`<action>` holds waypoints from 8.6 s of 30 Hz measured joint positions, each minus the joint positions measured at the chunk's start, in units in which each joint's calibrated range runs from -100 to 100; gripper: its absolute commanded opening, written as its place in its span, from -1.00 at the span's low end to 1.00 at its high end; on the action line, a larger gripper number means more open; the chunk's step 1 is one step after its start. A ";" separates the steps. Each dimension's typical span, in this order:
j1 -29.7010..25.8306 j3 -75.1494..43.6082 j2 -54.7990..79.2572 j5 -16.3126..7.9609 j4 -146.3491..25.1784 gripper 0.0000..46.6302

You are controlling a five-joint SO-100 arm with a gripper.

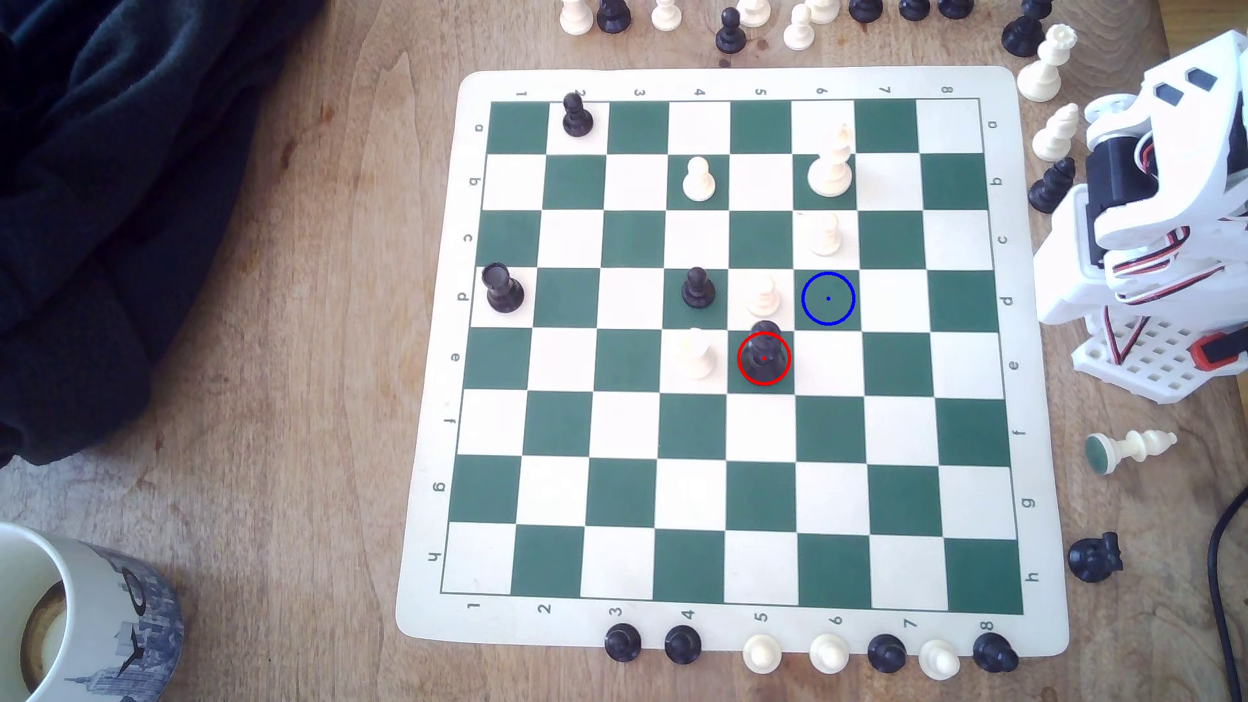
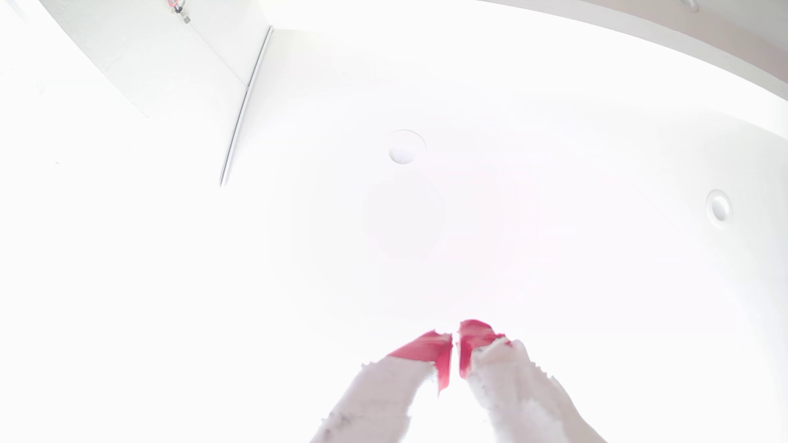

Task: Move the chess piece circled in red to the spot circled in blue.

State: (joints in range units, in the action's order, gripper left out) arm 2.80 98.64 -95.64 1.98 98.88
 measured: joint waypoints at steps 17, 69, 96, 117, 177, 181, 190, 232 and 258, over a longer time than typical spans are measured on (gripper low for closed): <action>1.33 0.00 0.00 0.00 -39.28 -0.99; -10.47 -61.46 54.71 -14.46 -168.61 -0.20; -9.37 -63.35 75.66 -13.58 -163.11 -0.22; -9.29 -64.89 80.44 -13.48 -161.20 -0.39; -6.64 -54.50 65.02 -11.72 -166.61 -0.99; -5.16 -54.50 65.02 -11.33 -166.61 -0.99; -3.39 -53.59 65.19 -10.89 -166.61 -0.99; -1.47 -49.53 67.28 -10.01 -163.11 -0.99; -1.33 -47.72 65.52 -10.01 -163.43 -0.05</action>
State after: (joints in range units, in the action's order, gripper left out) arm 1.47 50.93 -30.12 -8.03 -64.54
